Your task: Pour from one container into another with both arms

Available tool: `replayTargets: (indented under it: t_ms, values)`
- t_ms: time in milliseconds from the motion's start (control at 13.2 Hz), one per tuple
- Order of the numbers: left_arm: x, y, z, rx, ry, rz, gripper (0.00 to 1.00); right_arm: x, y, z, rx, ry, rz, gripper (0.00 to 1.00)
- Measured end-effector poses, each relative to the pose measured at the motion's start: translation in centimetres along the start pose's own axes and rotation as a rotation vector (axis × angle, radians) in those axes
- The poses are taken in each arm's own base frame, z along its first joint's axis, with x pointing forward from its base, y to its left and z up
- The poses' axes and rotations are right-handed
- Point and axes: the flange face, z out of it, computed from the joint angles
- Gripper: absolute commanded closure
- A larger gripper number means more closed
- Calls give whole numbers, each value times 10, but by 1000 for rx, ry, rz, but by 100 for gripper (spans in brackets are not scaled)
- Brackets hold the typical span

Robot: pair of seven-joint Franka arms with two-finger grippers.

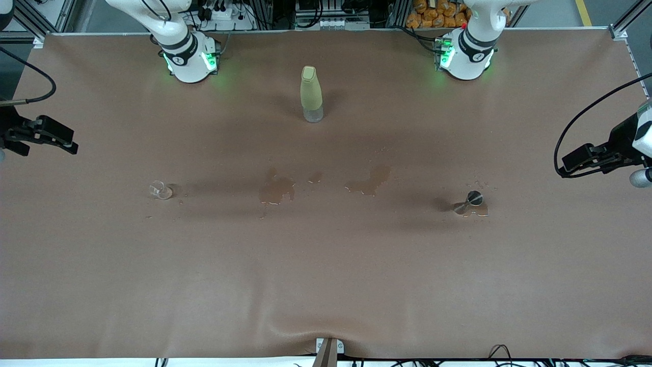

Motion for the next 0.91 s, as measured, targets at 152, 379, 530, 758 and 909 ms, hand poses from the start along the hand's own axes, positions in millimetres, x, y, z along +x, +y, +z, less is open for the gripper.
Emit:
replayTargets:
  t_ms: [152, 379, 530, 758, 909]
  values:
    - [0, 1, 2, 1, -9, -1, 0, 0, 0, 0, 0, 0, 0, 0]
    - [-1, 0, 4, 1, -20, -2, 0, 0, 0, 0, 0, 0, 0, 0]
    - [-1, 0, 4, 0, -22, -2, 0, 0, 0, 0, 0, 0, 0, 0]
    - [-2, 8, 5, -1, -26, 11, 0, 0, 1, 0, 0, 1, 1, 0]
    - [-5, 26, 6, -5, -31, 43, 0, 0, 1, -1, 0, 3, 2, 0]
